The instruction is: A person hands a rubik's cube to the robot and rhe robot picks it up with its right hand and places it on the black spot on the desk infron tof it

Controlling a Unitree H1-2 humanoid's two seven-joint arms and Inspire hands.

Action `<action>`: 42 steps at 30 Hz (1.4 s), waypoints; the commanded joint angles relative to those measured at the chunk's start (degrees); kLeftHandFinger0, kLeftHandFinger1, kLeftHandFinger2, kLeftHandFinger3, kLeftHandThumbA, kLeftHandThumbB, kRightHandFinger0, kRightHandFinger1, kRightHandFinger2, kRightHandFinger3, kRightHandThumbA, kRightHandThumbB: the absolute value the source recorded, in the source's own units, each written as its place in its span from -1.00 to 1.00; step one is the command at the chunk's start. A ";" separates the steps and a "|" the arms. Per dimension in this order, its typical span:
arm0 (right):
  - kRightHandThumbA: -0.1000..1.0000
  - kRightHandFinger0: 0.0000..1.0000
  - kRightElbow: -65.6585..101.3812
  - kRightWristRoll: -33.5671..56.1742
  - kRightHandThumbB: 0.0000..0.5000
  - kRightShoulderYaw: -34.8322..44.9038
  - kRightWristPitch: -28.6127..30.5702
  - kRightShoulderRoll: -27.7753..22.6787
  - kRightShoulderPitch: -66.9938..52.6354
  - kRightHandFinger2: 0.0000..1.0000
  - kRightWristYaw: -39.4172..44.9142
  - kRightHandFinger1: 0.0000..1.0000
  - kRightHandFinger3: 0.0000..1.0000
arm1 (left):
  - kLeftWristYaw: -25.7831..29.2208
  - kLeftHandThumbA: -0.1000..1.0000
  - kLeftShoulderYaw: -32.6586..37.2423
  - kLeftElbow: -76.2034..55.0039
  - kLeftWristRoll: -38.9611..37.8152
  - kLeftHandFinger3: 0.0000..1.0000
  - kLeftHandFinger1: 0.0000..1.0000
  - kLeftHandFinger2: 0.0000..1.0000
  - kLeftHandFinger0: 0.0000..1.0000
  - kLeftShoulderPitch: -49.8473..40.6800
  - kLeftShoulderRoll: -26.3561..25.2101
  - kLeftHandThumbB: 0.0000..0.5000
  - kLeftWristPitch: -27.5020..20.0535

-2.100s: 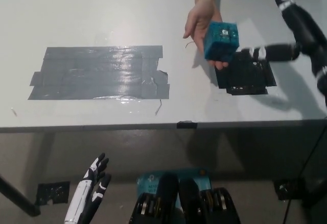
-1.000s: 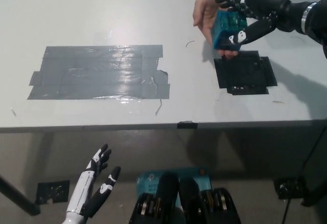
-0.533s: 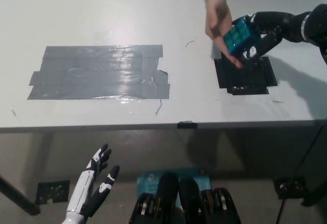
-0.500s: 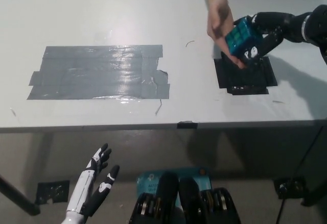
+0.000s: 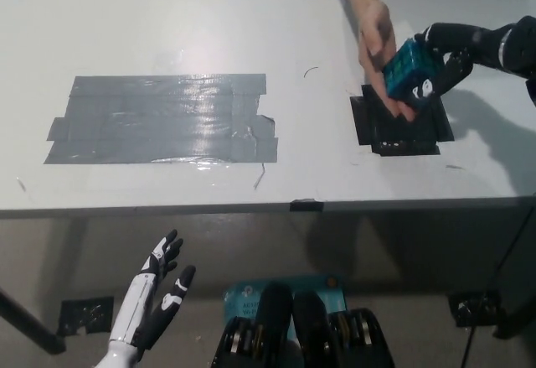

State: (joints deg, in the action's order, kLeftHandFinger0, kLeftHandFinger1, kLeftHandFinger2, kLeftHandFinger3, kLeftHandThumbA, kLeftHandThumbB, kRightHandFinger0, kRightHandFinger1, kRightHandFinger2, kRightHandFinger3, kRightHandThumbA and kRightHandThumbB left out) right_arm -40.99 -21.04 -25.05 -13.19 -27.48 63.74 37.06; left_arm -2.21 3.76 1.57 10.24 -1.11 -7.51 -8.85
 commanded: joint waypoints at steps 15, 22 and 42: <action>-1.00 -0.01 3.20 -2.46 -0.24 8.32 3.79 0.23 -1.37 1.00 -15.25 0.81 1.00 | -1.11 0.73 -0.15 -2.04 -0.35 1.00 1.00 1.00 1.00 1.18 -0.96 -0.46 0.14; -1.00 1.00 -0.02 -4.20 -0.28 6.42 5.37 1.73 -2.09 0.91 -16.89 0.80 1.00 | -1.09 0.72 -0.13 -2.52 -0.27 1.00 1.00 1.00 1.00 1.16 -0.79 -0.54 0.55; -0.35 1.00 3.70 -9.88 0.80 -2.99 2.51 -0.93 -1.50 1.00 -7.35 1.00 1.00 | -1.38 0.65 0.13 -3.47 0.88 1.00 1.00 1.00 1.00 1.21 -1.15 -0.61 1.47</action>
State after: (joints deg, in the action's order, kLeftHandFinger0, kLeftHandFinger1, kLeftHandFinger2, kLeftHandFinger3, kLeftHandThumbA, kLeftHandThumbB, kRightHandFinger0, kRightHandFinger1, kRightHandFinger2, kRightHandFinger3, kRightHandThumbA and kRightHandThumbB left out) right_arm -41.48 -28.42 -27.69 -10.10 -25.19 59.02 27.09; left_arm -3.45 3.78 0.52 10.68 0.01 -8.00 -7.68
